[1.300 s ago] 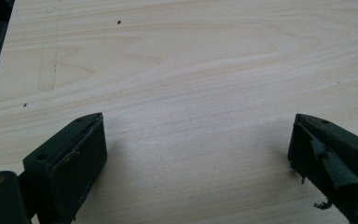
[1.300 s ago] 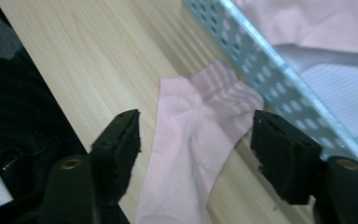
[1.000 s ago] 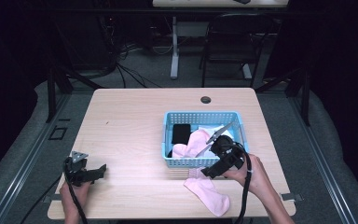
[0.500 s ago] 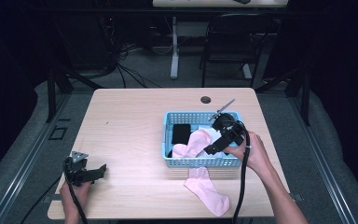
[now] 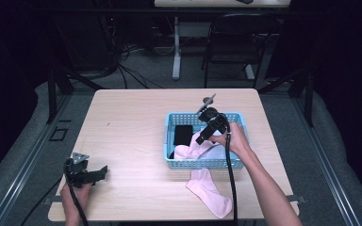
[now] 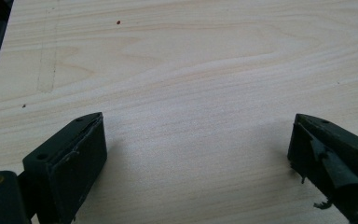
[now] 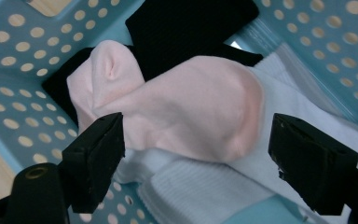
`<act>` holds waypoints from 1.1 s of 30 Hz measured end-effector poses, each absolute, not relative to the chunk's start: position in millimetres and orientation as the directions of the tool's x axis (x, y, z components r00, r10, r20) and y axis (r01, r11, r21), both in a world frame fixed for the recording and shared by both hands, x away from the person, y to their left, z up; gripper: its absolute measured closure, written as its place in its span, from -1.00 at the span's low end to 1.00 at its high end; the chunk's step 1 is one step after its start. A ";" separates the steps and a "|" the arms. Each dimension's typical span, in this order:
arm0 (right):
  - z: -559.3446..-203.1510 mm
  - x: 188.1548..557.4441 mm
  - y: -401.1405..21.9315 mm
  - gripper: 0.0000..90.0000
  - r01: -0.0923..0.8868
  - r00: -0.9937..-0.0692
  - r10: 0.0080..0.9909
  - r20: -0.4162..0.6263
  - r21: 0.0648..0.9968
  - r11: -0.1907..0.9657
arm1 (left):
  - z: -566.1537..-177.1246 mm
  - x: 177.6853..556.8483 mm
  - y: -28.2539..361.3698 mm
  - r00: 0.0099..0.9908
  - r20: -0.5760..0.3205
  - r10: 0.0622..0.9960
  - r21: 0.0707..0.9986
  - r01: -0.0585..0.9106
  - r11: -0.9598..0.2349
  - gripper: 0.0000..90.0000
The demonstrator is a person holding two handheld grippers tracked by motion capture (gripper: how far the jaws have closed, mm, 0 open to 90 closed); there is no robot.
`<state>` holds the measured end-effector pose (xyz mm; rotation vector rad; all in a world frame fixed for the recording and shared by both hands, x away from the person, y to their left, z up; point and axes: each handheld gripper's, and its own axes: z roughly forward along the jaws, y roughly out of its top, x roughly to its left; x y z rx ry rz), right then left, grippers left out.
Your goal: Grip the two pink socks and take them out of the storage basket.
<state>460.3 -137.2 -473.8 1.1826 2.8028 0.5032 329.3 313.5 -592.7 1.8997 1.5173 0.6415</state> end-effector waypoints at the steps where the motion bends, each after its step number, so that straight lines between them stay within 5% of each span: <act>1: -477.1 462.5 -132.9 -0.56 0.684 -0.708 0.703 0.065 0.308 0.661 | -592.7 329.3 313.5 0.223 -0.005 0.975 0.722 0.675 -0.151 -0.90; 9: -497.9 477.0 -117.8 -0.27 0.702 -0.698 0.714 0.046 0.237 0.671 | -592.7 329.3 313.4 0.223 -0.005 0.975 0.722 0.675 -0.151 -0.90; 17: -505.5 478.0 -112.5 0.85 0.702 -0.700 0.714 0.013 0.198 0.684 | -592.6 329.3 313.4 0.223 -0.005 0.975 0.722 0.675 -0.151 -0.90; 33: -437.6 446.0 -134.8 0.91 0.676 -0.702 0.712 0.033 0.347 0.650 | -592.6 329.3 313.4 0.223 -0.005 0.975 0.722 0.675 -0.151 -0.90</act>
